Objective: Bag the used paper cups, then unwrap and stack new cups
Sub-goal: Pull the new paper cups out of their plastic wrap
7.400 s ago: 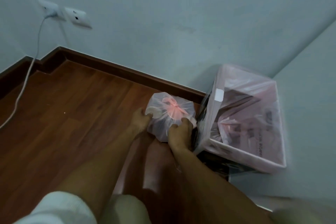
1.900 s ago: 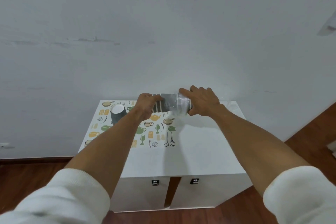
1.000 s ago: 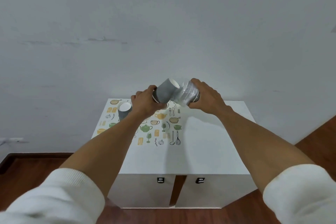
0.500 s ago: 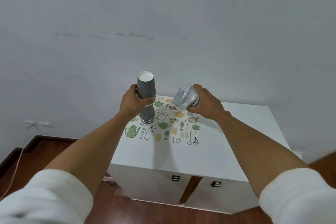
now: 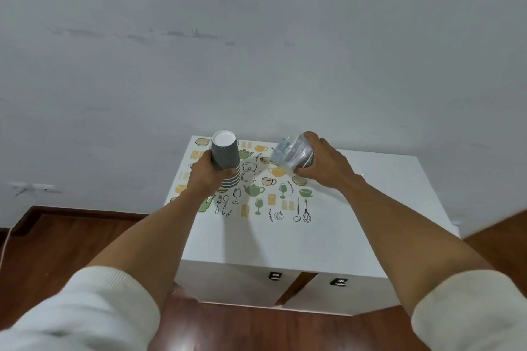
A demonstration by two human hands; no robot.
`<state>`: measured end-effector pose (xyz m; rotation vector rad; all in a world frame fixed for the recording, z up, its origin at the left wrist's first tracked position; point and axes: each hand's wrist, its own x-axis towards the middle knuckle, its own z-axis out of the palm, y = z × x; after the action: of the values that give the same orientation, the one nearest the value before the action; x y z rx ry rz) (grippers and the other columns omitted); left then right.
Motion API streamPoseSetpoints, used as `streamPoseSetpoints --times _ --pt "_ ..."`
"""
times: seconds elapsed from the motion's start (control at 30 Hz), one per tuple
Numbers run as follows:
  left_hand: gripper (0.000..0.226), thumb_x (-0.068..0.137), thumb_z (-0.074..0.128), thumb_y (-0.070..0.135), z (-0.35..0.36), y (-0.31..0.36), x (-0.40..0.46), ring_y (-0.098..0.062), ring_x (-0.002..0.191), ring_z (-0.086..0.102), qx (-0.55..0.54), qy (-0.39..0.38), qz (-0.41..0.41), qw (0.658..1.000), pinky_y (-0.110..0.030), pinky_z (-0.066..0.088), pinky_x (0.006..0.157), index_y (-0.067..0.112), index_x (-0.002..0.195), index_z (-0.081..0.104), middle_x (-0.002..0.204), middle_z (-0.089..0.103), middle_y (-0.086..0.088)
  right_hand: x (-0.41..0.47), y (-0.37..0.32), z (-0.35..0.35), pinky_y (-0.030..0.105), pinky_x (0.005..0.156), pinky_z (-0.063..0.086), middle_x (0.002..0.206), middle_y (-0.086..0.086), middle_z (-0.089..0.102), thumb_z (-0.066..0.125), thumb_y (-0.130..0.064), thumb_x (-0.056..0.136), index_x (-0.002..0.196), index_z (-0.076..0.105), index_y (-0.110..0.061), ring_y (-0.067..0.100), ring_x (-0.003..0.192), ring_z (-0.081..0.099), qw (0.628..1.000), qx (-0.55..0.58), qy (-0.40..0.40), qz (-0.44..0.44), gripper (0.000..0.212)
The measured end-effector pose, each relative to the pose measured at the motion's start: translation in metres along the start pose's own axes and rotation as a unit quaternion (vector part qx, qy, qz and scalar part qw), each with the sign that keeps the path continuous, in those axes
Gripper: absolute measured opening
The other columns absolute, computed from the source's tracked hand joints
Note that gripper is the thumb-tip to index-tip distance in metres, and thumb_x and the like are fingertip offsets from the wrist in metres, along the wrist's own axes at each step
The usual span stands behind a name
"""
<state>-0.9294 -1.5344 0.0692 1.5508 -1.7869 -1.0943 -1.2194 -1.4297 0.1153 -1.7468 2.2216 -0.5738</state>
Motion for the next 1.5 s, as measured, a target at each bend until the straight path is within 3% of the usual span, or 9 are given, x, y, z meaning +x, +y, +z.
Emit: streamPoseSetpoints --times 0.27,0.33,0.43,0.53,0.83,1.03,1.23,1.43,1.5 --pt "0.089 0.071 0.089 0.038 0.002 0.007 -0.002 -0.032 0.128 0.053 0.043 0.014 -0.037 0.998 -0.039 0.043 0.095 0.012 0.142 0.044 0.142 0.053 -0.010 -0.001 -0.008 0.010 0.041 0.080 0.053 0.114 -0.005 0.056 0.077 -0.049 0.068 0.132 0.034 -0.041 0.026 0.096 0.061 1.000 -0.009 -0.007 -0.012 0.078" --pt "0.097 0.071 0.082 0.050 0.005 0.009 -0.013 -0.030 0.139 0.040 0.086 0.130 0.023 0.988 -0.050 0.034 0.108 0.014 0.147 0.034 0.153 0.037 -0.009 0.000 -0.014 0.007 0.042 0.080 0.054 0.114 -0.004 0.056 0.079 -0.049 0.067 0.133 0.034 -0.040 0.026 0.097 0.060 1.000 -0.006 -0.009 -0.020 0.080" --pt "0.055 0.081 0.065 0.038 0.005 0.030 -0.028 -0.026 0.121 0.046 0.110 0.250 0.219 0.937 -0.037 0.030 0.097 0.010 0.126 0.049 0.131 0.047 -0.011 0.003 -0.019 0.002 0.045 0.080 0.054 0.109 -0.001 0.055 0.082 -0.045 0.065 0.132 0.035 -0.038 0.028 0.096 0.059 0.999 0.005 -0.012 -0.031 0.082" --pt "0.014 0.092 0.056 0.019 0.010 0.062 -0.029 -0.019 0.093 0.057 0.048 0.160 0.277 0.946 -0.034 0.045 0.083 0.012 0.103 0.062 0.105 0.060 -0.001 0.003 -0.023 -0.004 0.046 0.079 0.055 0.104 0.004 0.051 0.083 -0.035 0.064 0.135 0.032 -0.034 0.031 0.091 0.059 0.999 -0.003 -0.019 -0.046 0.087" --pt "0.015 0.082 0.059 0.015 0.025 0.115 -0.013 -0.017 0.081 0.053 -0.145 -0.178 0.086 0.970 -0.039 0.046 0.086 0.009 0.072 0.068 0.078 0.060 -0.001 0.007 -0.026 -0.023 0.045 0.079 0.056 0.144 0.008 0.032 0.094 -0.038 0.060 0.127 0.042 -0.009 0.032 0.094 0.063 0.996 -0.071 -0.022 -0.056 0.090" --pt "0.026 0.083 0.065 0.008 0.029 0.123 -0.022 -0.021 0.073 0.040 -0.115 -0.223 0.084 0.964 -0.034 0.032 0.067 0.021 0.060 0.066 0.068 0.049 -0.003 -0.002 -0.016 -0.032 0.042 0.085 0.045 0.129 0.006 0.048 0.080 -0.072 0.058 0.125 0.043 -0.022 0.032 0.102 0.060 0.991 -0.132 -0.007 -0.034 0.091" --pt "0.014 0.091 0.065 0.004 0.032 0.120 -0.021 -0.025 0.091 0.062 -0.167 -0.215 0.025 0.962 -0.048 0.053 0.099 0.010 0.078 0.063 0.092 0.067 -0.014 -0.003 -0.010 -0.039 0.047 0.068 0.055 0.092 0.010 0.055 0.087 -0.021 0.066 0.114 0.036 -0.022 0.035 0.081 0.061 0.995 -0.095 -0.039 -0.006 0.069" --pt "0.033 0.061 0.092 0.021 0.026 0.103 -0.021 -0.025 0.112 0.063 -0.113 -0.184 0.062 0.974 -0.048 0.052 0.101 0.021 0.084 0.068 0.110 0.072 -0.013 -0.004 -0.003 -0.043 0.044 0.066 0.050 0.091 0.011 0.057 0.070 -0.011 0.082 0.104 0.037 -0.014 0.033 0.079 0.056 0.997 -0.074 -0.037 0.007 0.040" --pt "0.053 0.054 0.098 0.023 0.024 0.097 -0.022 -0.026 0.096 0.069 -0.115 -0.170 0.056 0.977 -0.048 0.058 0.092 0.021 0.089 0.058 0.100 0.071 -0.010 -0.005 -0.004 -0.042 0.042 0.065 0.048 0.091 0.011 0.055 0.063 -0.009 0.085 0.103 0.040 -0.012 0.032 0.078 0.054 0.996 -0.080 -0.027 0.008 0.030"
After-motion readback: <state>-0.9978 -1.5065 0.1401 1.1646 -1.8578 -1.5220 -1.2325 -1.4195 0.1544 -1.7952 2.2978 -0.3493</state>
